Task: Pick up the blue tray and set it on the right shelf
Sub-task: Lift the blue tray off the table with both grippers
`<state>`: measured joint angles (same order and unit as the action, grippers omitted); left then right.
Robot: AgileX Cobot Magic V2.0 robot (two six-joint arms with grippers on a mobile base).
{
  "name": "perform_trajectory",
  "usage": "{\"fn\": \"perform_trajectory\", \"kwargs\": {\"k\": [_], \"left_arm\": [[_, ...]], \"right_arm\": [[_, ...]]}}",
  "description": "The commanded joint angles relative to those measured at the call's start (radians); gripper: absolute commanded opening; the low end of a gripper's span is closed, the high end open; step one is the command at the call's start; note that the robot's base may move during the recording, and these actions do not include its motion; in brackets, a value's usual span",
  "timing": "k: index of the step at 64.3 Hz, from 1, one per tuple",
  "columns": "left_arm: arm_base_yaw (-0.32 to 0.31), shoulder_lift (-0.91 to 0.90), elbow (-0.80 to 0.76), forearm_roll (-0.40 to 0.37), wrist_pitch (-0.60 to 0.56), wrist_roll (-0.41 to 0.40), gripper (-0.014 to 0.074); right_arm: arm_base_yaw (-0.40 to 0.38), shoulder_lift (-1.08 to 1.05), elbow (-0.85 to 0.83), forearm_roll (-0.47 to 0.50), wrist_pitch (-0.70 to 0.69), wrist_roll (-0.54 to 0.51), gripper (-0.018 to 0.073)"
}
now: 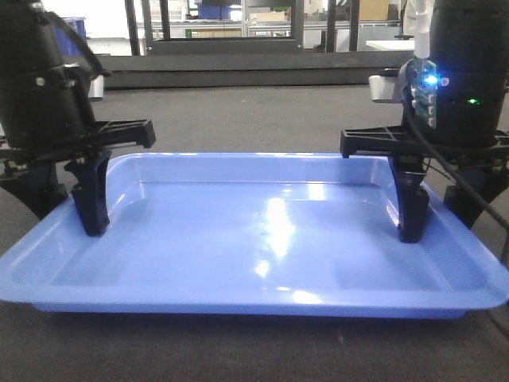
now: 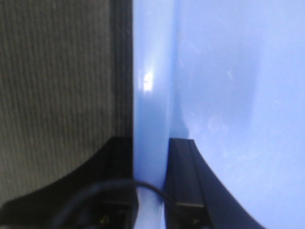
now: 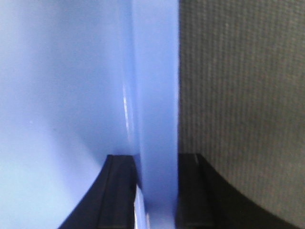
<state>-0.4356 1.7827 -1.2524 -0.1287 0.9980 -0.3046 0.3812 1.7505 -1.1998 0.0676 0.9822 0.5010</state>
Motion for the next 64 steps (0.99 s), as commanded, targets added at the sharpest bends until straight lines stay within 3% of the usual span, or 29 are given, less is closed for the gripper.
{"fn": "perform_trajectory", "kwargs": {"k": [1,10,23,36,42,64], "left_arm": [[-0.008,-0.072,-0.044,-0.014,0.074,-0.041,-0.0048],[-0.013,-0.139,-0.044,-0.005,0.072,-0.11,-0.0048],[-0.038,-0.228,-0.033,0.009,0.114,-0.148,-0.0048],[-0.099,-0.338,0.074,0.107,0.121,-0.283,-0.0048],[-0.131,-0.389,0.129,0.119,0.124,-0.321,-0.0048],[-0.159,-0.448,0.166,0.129,0.122,-0.348,-0.0048]], "right_arm": [[-0.001,-0.086,-0.046,-0.001,0.011,-0.001,0.0163],[-0.001,-0.146,-0.047,-0.001,0.013,0.006,0.0163],[0.001,-0.232,-0.042,0.0,0.05,0.015,0.0163],[0.044,-0.312,0.001,0.0,0.06,0.046,0.0163],[0.084,-0.353,0.043,-0.001,0.045,0.058,0.0163],[0.15,-0.452,0.171,-0.002,0.019,0.109,0.0163]]}}
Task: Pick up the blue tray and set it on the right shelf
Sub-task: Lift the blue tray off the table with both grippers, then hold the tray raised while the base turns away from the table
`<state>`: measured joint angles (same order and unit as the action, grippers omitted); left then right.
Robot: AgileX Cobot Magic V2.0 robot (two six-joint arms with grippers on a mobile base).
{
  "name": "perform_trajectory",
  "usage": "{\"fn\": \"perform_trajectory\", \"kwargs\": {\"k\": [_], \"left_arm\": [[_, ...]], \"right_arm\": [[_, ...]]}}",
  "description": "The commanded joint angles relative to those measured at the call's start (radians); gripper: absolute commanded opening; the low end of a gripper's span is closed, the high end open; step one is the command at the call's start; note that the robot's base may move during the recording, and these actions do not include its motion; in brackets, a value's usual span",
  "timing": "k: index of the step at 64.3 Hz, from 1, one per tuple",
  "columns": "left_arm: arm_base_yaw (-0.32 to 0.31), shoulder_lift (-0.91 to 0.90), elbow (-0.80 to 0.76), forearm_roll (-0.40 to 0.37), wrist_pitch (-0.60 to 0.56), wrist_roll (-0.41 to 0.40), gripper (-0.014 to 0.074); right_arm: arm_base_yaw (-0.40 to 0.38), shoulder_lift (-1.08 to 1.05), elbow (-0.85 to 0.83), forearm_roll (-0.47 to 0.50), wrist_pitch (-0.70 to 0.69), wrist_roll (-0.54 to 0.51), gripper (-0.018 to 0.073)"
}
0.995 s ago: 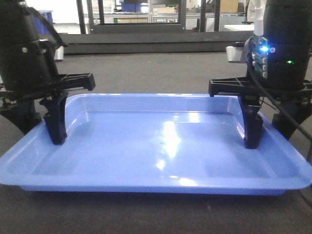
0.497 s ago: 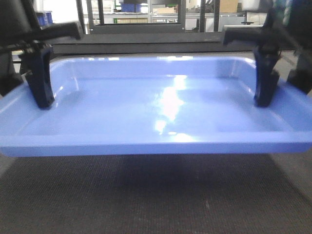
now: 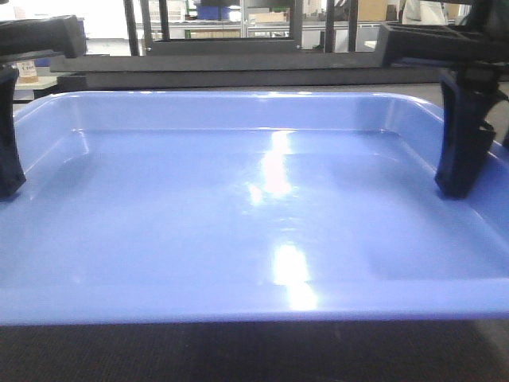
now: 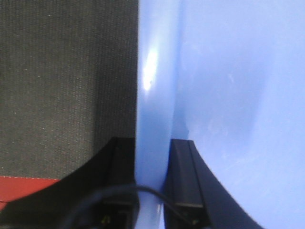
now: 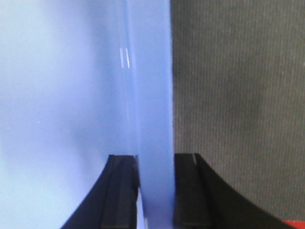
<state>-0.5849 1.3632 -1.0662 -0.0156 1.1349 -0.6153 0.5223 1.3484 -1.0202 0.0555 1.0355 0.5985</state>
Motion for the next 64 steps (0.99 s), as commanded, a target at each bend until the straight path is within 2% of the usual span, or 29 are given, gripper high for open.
{"fn": "perform_trajectory", "kwargs": {"k": [1,64], "left_arm": [[-0.01,-0.028,-0.021,0.016,-0.015,-0.037,-0.0048],[-0.01,-0.028,-0.021,0.016,-0.013,-0.037,-0.0048]], "right_arm": [[0.009,-0.052,-0.008,0.009,-0.036,0.012,0.0163],[0.009,-0.057,-0.007,0.002,-0.061,0.012,0.0163]]}}
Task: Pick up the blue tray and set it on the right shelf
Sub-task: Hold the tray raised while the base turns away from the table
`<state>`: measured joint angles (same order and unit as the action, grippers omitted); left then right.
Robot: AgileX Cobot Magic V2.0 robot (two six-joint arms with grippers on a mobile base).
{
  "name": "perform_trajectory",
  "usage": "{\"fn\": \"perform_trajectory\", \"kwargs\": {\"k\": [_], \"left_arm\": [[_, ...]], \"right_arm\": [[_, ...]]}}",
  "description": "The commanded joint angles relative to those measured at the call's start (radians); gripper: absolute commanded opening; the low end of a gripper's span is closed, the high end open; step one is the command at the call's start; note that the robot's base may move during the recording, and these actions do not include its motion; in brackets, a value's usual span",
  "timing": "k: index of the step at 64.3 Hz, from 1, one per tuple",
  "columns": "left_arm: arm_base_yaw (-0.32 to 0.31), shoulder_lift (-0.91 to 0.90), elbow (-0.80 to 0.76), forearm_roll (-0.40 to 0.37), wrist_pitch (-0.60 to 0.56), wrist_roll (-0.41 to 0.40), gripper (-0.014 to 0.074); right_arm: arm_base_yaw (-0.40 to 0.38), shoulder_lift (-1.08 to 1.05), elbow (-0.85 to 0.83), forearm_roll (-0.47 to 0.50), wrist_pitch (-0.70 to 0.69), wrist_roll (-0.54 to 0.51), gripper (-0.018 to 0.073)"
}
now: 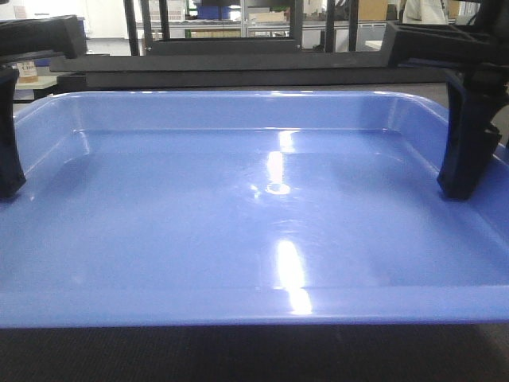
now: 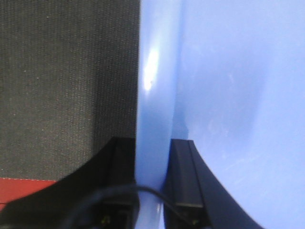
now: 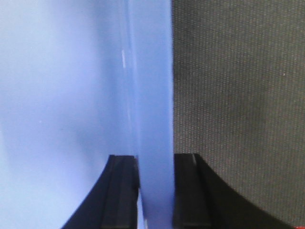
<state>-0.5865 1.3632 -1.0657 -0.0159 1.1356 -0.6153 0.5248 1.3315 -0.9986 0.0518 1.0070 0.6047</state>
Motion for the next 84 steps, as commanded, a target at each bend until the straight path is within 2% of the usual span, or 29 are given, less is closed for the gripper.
{"fn": "perform_trajectory", "kwargs": {"k": [1,84], "left_arm": [[-0.008,-0.028,-0.021,0.016,-0.014,-0.037,-0.0048],[-0.008,-0.028,-0.021,0.016,-0.014,-0.037,-0.0048]], "right_arm": [[0.006,-0.04,-0.029,0.006,-0.032,0.005,0.0163],[0.006,-0.04,-0.029,0.006,-0.032,0.005,0.0163]]}}
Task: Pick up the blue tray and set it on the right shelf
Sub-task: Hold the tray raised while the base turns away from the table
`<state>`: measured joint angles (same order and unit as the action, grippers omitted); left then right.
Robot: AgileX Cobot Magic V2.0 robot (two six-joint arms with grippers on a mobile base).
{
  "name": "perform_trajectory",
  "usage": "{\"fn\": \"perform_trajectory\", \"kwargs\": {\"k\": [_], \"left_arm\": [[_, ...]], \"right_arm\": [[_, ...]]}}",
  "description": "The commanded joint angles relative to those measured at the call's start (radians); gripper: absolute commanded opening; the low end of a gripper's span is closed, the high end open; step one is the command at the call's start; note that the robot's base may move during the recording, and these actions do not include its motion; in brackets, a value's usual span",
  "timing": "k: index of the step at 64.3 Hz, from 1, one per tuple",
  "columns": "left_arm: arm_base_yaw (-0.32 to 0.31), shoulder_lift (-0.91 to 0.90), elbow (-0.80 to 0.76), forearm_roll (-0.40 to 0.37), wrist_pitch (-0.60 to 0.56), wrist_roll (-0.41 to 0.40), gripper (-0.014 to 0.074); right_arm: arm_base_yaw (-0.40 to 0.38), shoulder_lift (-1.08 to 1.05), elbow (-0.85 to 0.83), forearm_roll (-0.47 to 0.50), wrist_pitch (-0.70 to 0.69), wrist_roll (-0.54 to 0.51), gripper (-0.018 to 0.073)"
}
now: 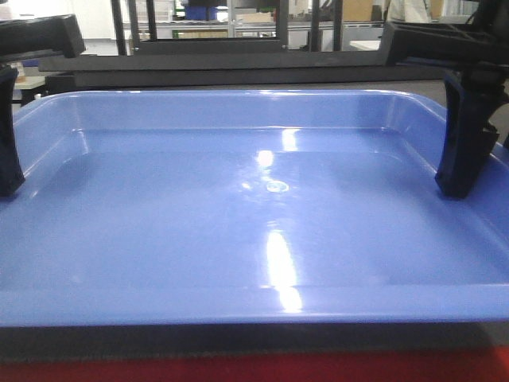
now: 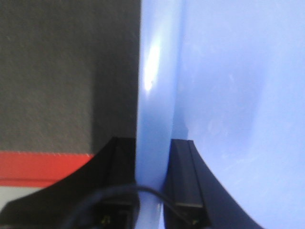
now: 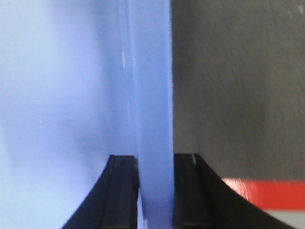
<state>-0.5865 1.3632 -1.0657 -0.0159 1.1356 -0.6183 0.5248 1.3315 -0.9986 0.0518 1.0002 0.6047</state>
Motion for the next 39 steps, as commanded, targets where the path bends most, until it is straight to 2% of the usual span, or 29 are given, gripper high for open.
{"fn": "perform_trajectory", "kwargs": {"k": [1,14,39], "left_arm": [[-0.008,-0.028,-0.021,0.016,-0.014,-0.034,-0.0048],[-0.008,-0.028,-0.021,0.016,-0.014,-0.034,-0.0048],[-0.008,-0.028,-0.021,-0.091,-0.012,-0.034,-0.0048]], "right_arm": [[0.006,-0.04,-0.029,0.006,-0.025,0.005,0.0163],[0.006,-0.04,-0.029,0.006,-0.025,0.005,0.0163],[0.006,-0.04,-0.029,0.006,-0.024,0.005,0.0163]]}}
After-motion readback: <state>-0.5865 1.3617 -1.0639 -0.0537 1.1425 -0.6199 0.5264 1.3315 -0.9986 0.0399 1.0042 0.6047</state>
